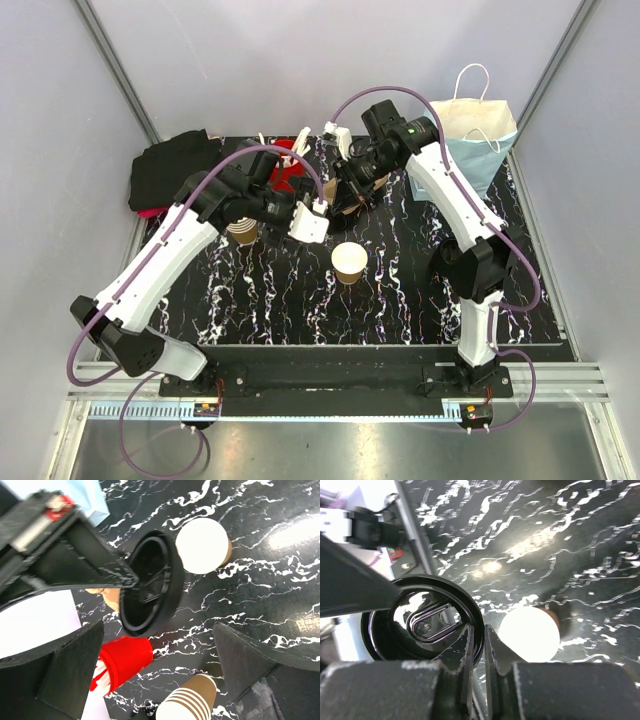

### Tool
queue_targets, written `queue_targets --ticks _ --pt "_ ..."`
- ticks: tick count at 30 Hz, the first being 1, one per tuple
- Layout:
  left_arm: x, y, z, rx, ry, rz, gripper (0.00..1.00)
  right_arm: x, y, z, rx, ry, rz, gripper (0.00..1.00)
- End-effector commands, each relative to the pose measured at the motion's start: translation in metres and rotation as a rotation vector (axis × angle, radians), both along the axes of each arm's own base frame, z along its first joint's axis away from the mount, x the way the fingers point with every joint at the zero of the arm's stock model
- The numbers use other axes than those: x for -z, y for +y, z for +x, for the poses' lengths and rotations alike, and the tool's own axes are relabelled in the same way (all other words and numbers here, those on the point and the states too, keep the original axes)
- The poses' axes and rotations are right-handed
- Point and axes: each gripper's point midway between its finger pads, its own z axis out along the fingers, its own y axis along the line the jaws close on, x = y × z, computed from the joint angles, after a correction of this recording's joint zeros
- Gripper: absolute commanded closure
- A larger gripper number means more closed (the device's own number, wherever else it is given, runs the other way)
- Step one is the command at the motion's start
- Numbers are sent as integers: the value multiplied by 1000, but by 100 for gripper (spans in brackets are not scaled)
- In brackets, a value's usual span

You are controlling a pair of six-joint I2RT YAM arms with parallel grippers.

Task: Pack the takeout coffee

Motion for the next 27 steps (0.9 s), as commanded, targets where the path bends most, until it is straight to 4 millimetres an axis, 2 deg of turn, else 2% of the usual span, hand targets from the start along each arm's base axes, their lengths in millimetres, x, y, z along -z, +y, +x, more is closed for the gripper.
queue_targets --ticks 1,5,11,19,22,27 --pt "-3 -4 -10 73 -31 -13 2 -30 3 -15 -60 57 119 93" --pt "2 -11 -9 69 -12 -22 9 -36 7 -25 -105 99 170 93" --pt "2 -21 -4 43 12 -38 21 -37 10 -29 -124 134 199 93" --pt "4 -30 -8 40 45 -45 42 -26 9 -23 -105 124 163 93" --pt "1 -32 -10 44 54 -55 44 -16 9 -16 -82 126 134 94" --pt "-2 -34 -13 44 55 -59 47 -11 9 -10 -53 125 113 95"
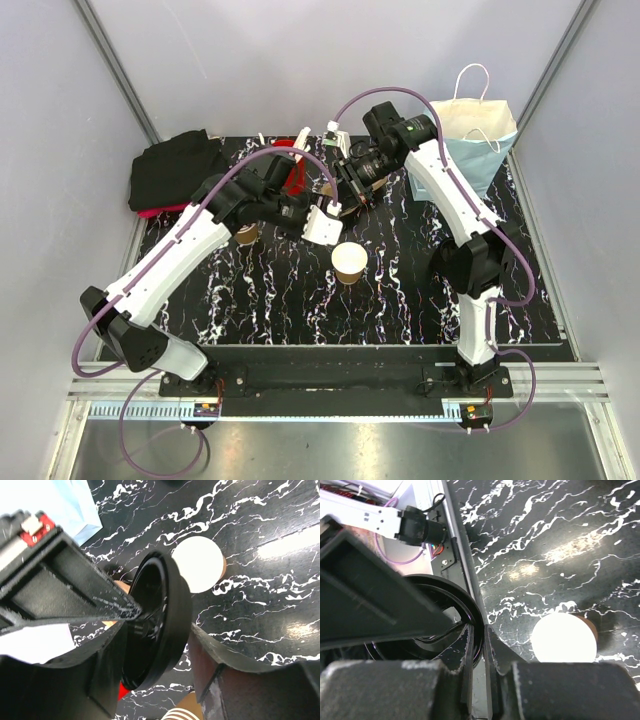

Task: Pack the takeout coffee

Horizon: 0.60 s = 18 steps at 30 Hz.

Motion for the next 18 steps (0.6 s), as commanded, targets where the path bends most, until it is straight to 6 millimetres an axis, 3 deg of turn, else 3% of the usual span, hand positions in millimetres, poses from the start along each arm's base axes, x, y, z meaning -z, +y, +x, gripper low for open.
queue_targets --ticks 1,7,18 --pt "-14 -9 -9 27 14 -42 49 2 3 12 33 -34 -11 95" --pt "-12 -12 -19 54 45 -45 52 7 3 16 42 -27 -22 95" --pt "-9 -15 -22 42 62 -32 74 5 2 14 44 -31 -22 94"
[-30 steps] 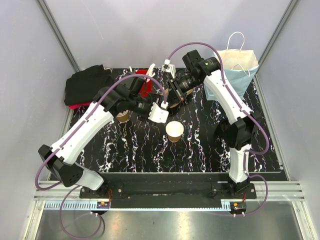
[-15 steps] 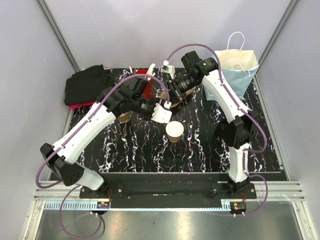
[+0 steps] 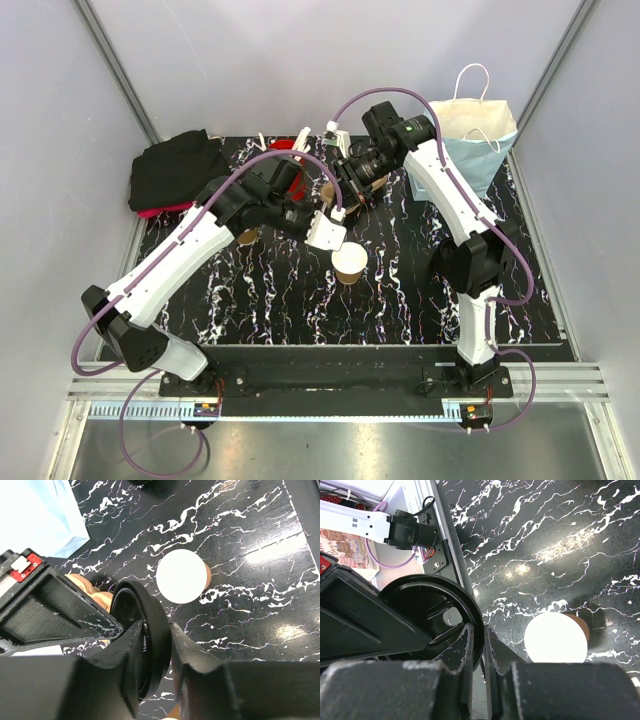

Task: Pack the takeout coffee

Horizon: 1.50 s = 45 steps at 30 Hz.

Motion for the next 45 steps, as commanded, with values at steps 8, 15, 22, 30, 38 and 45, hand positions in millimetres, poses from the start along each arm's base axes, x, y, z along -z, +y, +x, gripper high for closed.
queue_targets --ticks 8,15,22,30,38,45 --pt "-16 -10 3 -111 77 -75 76 -17 -19 19 68 -155 -38 42" --pt "-11 -9 7 -239 204 -118 75 -65 -88 53 273 -311 -31 15" --pt "-19 -9 32 -403 529 -233 71 -73 -139 50 347 -675 -174 0" --pt "-19 -23 58 -522 1018 -289 71 -89 -141 -6 136 -928 -199 2" --pt "-3 -26 78 -599 1153 -302 71 -49 -101 -37 -69 -974 -306 7" --pt "19 7 102 -711 819 -230 55 -59 -114 -29 55 -1006 -339 7"
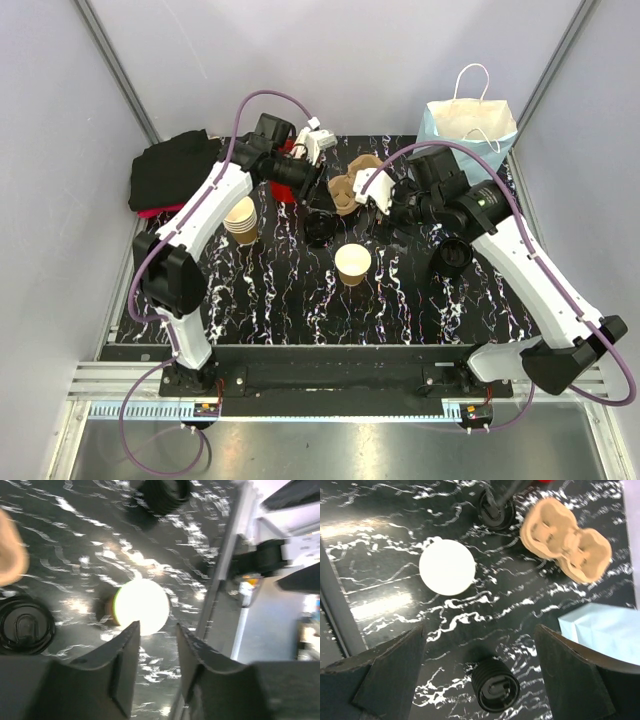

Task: Pack the takeout coffee

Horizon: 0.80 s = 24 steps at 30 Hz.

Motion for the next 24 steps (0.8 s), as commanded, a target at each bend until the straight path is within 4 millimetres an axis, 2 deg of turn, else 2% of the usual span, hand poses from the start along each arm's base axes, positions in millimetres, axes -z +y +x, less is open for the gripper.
queue_targets --ticks 1,2,4,5,7,8,12,13,15,16,17,20,24 --pt "-3 26 20 -32 -248 122 49 -38 -9 11 97 -133 72 7" --pt "9 36 22 -54 -270 181 46 -41 -10 10 115 -124 95 7" --pt "16 47 27 -52 -344 236 41 -49 -10 9 124 -129 125 6" --pt "35 54 25 -56 -339 285 36 -52 -11 9 135 -129 135 6" --pt "41 59 31 -64 -400 311 34 -56 -13 14 152 -142 138 6" --pt "53 62 30 -61 -394 336 32 -57 -13 15 160 -143 141 6" --pt "78 62 33 -16 -464 420 31 -62 -14 18 170 -134 168 7" --pt "92 64 32 -9 -463 457 31 -64 -14 19 171 -135 176 7" --pt "101 55 31 34 -516 471 30 -66 -16 20 181 -131 184 7" --pt "116 52 25 56 -525 509 30 -68 -17 21 187 -134 188 7" --pt "121 50 26 63 -546 522 29 -71 -18 21 190 -140 192 7" --pt "138 41 34 73 -600 551 28 -75 -22 23 204 -145 201 7" --pt "164 34 46 61 -549 582 28 -77 -26 22 215 -145 208 7"
